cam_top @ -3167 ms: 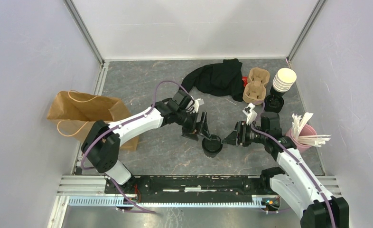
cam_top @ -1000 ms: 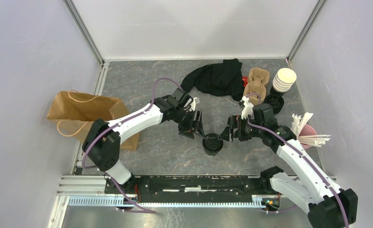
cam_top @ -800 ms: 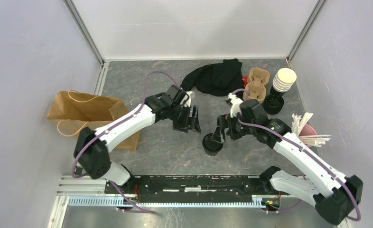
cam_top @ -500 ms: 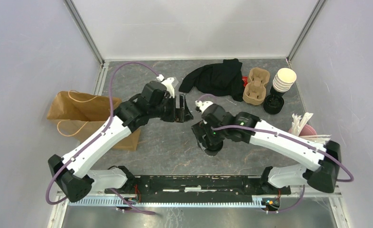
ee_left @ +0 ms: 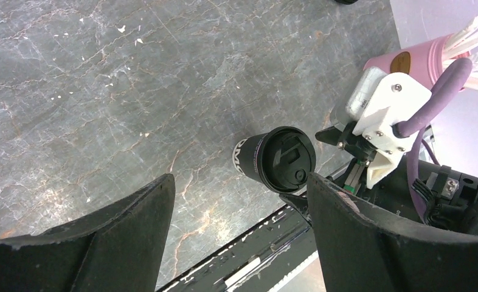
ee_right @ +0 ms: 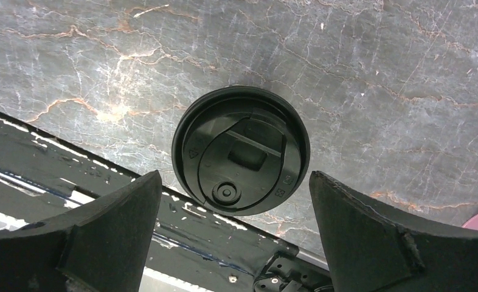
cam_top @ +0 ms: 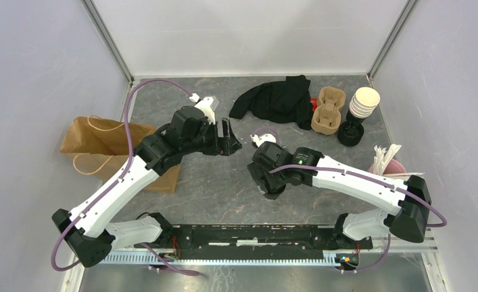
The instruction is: Pack the takeout coffee
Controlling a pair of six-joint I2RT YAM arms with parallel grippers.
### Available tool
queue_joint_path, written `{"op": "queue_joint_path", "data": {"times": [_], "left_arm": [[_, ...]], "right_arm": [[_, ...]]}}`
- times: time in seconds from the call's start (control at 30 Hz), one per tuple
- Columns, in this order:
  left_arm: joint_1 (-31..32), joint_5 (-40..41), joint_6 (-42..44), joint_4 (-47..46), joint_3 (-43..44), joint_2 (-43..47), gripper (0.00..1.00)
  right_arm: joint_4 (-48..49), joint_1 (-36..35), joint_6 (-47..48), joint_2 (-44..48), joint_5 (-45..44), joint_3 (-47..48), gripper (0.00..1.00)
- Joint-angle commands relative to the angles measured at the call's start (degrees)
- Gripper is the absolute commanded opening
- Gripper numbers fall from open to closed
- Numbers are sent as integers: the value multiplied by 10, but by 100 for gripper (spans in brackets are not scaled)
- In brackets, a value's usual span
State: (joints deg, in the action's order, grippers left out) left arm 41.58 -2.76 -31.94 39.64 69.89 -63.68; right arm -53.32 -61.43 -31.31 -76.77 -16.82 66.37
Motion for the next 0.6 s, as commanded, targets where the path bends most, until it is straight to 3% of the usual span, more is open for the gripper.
{"op": "queue_joint_path", "data": {"times": [0.0,0.1,0.27,0.57], "left_arm": [[-1,16,27,-2,4,-2,86],[-1,15,32,1,3,-4,86],[-1,14,39,-1,3,-6,87],[-2,17,46,-4,5,-13,87]], "right_arm": [[17,7,-27,0,-28,-11,98],[25,13,-25,6,-30,-22,97],[47,18,-21,-4,-12,-42,82],[92,55,7,-11,-73,-63,75]]}}
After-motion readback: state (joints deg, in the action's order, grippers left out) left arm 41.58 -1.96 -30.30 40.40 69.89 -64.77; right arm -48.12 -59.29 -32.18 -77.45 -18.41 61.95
